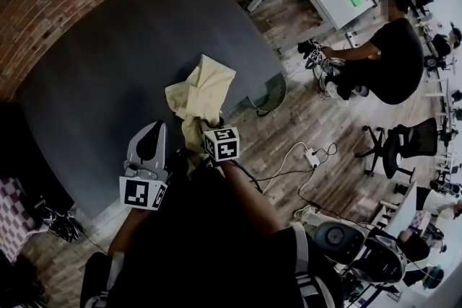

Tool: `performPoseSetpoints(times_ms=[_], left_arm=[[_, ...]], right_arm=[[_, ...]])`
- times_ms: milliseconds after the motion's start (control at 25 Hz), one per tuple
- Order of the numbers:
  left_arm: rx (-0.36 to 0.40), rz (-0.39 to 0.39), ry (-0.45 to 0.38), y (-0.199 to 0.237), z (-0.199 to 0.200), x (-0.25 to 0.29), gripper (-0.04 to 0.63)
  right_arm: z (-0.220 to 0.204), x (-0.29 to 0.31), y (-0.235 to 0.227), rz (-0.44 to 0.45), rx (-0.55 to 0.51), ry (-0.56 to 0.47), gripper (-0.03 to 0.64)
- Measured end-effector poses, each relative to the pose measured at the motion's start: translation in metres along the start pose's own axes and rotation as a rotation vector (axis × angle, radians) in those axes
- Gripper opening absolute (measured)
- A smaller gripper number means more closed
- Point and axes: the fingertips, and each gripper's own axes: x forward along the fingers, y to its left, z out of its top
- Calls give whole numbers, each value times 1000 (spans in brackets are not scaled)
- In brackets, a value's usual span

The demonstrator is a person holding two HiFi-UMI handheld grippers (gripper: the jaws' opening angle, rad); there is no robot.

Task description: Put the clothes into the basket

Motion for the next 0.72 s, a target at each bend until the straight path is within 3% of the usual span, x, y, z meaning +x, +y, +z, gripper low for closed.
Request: performPoseSetpoints(times_ms=[720], left_arm=[[20, -105, -8, -62, 0, 20, 3]], right_arm=[[25, -77, -25, -24, 19, -166, 100]])
